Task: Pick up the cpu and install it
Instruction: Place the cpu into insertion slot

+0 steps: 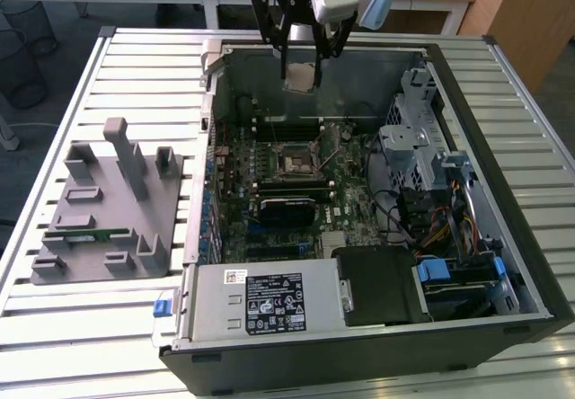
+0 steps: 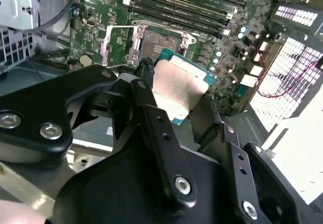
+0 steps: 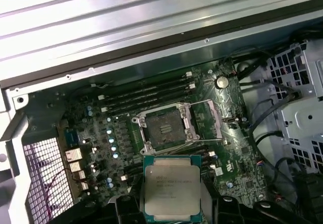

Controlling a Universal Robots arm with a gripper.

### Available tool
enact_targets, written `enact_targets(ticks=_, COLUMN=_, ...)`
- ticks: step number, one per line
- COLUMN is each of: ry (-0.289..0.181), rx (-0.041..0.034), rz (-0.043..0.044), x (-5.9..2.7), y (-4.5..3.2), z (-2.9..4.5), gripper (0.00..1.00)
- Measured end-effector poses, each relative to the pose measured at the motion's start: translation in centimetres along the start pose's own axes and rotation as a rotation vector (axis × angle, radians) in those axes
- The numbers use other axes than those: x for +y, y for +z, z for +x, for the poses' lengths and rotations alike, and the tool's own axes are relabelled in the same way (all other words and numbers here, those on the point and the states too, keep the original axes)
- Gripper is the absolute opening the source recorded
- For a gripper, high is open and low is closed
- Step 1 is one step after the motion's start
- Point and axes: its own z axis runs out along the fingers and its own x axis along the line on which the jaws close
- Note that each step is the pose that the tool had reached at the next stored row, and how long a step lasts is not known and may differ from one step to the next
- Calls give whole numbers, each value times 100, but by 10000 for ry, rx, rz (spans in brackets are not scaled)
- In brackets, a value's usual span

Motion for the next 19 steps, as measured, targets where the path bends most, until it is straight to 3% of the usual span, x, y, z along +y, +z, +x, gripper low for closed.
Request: enact_targets(ticks=19, ry=2649, rx=-114, rz=57, x=5, y=38, z=3, gripper=53)
